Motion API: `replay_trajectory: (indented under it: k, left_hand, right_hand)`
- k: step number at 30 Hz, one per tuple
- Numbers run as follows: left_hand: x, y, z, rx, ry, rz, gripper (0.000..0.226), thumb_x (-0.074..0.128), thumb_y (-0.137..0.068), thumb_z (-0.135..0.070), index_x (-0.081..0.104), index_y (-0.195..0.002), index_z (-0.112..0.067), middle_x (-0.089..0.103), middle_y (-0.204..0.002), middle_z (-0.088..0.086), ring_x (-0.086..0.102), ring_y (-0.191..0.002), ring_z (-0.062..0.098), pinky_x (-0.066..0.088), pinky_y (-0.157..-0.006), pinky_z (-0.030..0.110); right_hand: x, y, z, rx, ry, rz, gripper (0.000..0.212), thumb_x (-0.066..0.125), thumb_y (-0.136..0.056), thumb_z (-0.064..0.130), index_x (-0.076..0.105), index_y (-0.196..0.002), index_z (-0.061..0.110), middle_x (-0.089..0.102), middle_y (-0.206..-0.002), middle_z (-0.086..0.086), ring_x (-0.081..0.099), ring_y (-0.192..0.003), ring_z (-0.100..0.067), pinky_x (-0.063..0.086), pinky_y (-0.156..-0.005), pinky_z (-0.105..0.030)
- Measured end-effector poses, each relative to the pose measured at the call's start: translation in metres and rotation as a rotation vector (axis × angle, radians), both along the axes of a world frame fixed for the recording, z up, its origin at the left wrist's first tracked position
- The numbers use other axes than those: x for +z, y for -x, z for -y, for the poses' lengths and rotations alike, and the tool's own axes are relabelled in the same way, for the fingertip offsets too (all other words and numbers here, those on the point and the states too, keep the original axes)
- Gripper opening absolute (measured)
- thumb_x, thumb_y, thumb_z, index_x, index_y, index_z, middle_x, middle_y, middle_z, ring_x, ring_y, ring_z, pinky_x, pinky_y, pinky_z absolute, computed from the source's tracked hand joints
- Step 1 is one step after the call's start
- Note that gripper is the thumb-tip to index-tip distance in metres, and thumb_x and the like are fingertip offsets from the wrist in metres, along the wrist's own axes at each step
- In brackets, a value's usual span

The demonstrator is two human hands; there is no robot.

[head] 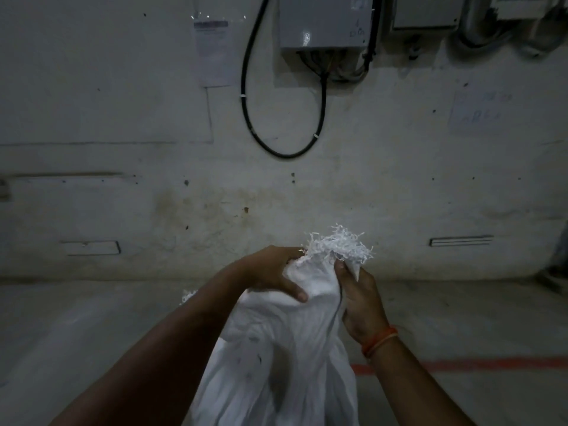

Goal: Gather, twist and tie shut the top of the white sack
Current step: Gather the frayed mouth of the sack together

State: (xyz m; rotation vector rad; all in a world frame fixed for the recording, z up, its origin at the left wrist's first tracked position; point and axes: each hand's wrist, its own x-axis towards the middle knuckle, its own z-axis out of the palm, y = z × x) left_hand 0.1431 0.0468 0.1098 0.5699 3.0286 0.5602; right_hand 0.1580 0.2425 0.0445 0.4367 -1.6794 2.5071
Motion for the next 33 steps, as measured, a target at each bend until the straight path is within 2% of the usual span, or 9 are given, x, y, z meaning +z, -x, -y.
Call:
replay_trajectory:
  k: [7, 12, 14, 16, 19, 22, 26, 31, 33]
  left_hand:
    - [-0.02, 0.008, 0.029, 0.069, 0.015, 0.054, 0.065, 0.078, -0.077, -0.057, 0.066, -0.129, -0.02, 0.07, -0.126, 0.0, 0.066, -0.113, 0.02, 0.05, -0.096, 0.029]
    - [-0.016, 0.021, 0.03, 0.156, -0.227, -0.3, 0.033, 0.082, -0.077, -0.048, 0.077, -0.093, -0.019, 0.078, -0.093, -0.004, 0.07, -0.083, 0.009, 0.049, -0.074, 0.024]
    - [-0.009, 0.023, 0.026, 0.166, -0.264, -0.403, 0.03, 0.084, -0.074, -0.047, 0.075, -0.082, -0.02, 0.076, -0.078, -0.004, 0.068, -0.071, 0.008, 0.049, -0.066, 0.025]
    - [-0.006, 0.026, 0.02, 0.143, -0.243, -0.468, 0.027, 0.083, -0.072, -0.045, 0.073, -0.078, -0.02, 0.074, -0.073, -0.004, 0.068, -0.068, 0.008, 0.049, -0.064, 0.026]
    - [-0.008, 0.03, 0.005, 0.097, -0.215, -0.515, 0.013, 0.073, -0.072, -0.033, 0.07, -0.073, -0.02, 0.074, -0.07, -0.004, 0.069, -0.066, 0.011, 0.055, -0.065, 0.029]
    - [-0.013, 0.032, -0.004, 0.1, -0.165, -0.574, 0.012, 0.064, -0.073, -0.03, 0.066, -0.069, -0.019, 0.073, -0.069, -0.002, 0.069, -0.064, 0.014, 0.056, -0.065, 0.031]
    - [-0.016, 0.029, 0.011, 0.014, -0.32, -0.423, 0.01, 0.076, -0.081, -0.025, 0.071, -0.088, -0.021, 0.07, -0.082, -0.012, 0.064, -0.075, 0.001, 0.047, -0.071, 0.014]
    - [-0.021, 0.022, 0.033, 0.015, -0.185, -0.05, 0.067, 0.076, -0.081, -0.053, 0.048, -0.138, -0.033, 0.058, -0.139, -0.007, 0.058, -0.117, 0.01, 0.045, -0.091, 0.025]
    - [-0.024, 0.018, 0.038, 0.028, -0.193, 0.031, 0.081, 0.077, -0.08, -0.052, 0.035, -0.148, -0.038, 0.045, -0.153, -0.007, 0.052, -0.128, 0.016, 0.042, -0.097, 0.027]
  right_hand:
    - [-0.006, 0.003, -0.011, 0.185, 0.247, 0.152, 0.028, 0.049, -0.101, 0.018, 0.071, -0.111, 0.003, 0.07, -0.113, -0.026, 0.067, -0.108, -0.039, 0.054, -0.093, -0.048]
    - [-0.012, 0.016, -0.006, 0.221, 0.347, 0.164, 0.038, 0.071, -0.084, 0.036, 0.073, -0.113, 0.01, 0.071, -0.119, -0.017, 0.067, -0.114, -0.031, 0.054, -0.095, -0.045]
    - [-0.013, 0.024, -0.001, 0.191, 0.227, 0.086, 0.074, 0.086, -0.067, 0.046, 0.063, -0.125, 0.006, 0.069, -0.123, -0.018, 0.066, -0.115, -0.033, 0.054, -0.098, -0.049]
    - [-0.011, 0.031, 0.004, 0.119, 0.023, 0.004, 0.087, 0.092, -0.058, 0.047, 0.059, -0.127, 0.006, 0.07, -0.121, -0.016, 0.067, -0.112, -0.034, 0.055, -0.096, -0.049]
    - [-0.005, 0.038, 0.02, 0.045, -0.277, -0.069, 0.079, 0.093, -0.054, 0.046, 0.066, -0.121, 0.014, 0.075, -0.113, -0.007, 0.071, -0.106, -0.025, 0.058, -0.09, -0.044]
    - [-0.004, 0.044, 0.032, -0.01, -0.356, -0.12, 0.046, 0.086, -0.073, 0.026, 0.071, -0.115, 0.014, 0.077, -0.108, -0.004, 0.073, -0.102, -0.022, 0.058, -0.088, -0.038]
    - [-0.016, 0.049, 0.03, -0.041, -0.272, -0.059, 0.023, 0.071, -0.087, 0.008, 0.074, -0.11, 0.013, 0.077, -0.105, -0.008, 0.073, -0.1, -0.025, 0.057, -0.093, -0.049]
    - [-0.025, 0.044, 0.023, 0.137, 0.04, -0.016, 0.048, 0.072, -0.085, 0.022, 0.061, -0.127, 0.002, 0.067, -0.127, -0.02, 0.064, -0.117, -0.036, 0.052, -0.101, -0.048]
    - [-0.027, 0.043, 0.019, 0.176, 0.108, 0.009, 0.037, 0.061, -0.092, 0.005, 0.058, -0.128, -0.003, 0.065, -0.127, -0.025, 0.063, -0.117, -0.04, 0.053, -0.1, -0.047]
